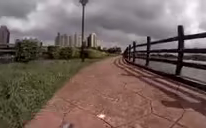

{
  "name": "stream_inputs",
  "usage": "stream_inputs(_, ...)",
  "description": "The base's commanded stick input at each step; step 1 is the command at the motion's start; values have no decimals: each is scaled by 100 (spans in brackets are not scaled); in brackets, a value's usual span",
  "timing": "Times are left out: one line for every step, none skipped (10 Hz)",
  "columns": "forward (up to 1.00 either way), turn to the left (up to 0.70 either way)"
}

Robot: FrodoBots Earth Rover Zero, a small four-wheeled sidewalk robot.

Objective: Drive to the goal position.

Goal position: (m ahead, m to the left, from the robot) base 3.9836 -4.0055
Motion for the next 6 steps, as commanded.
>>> stream_inputs(50, 0)
stream_inputs(50, 0)
stream_inputs(50, 0)
stream_inputs(50, 0)
stream_inputs(50, 0)
stream_inputs(50, 0)
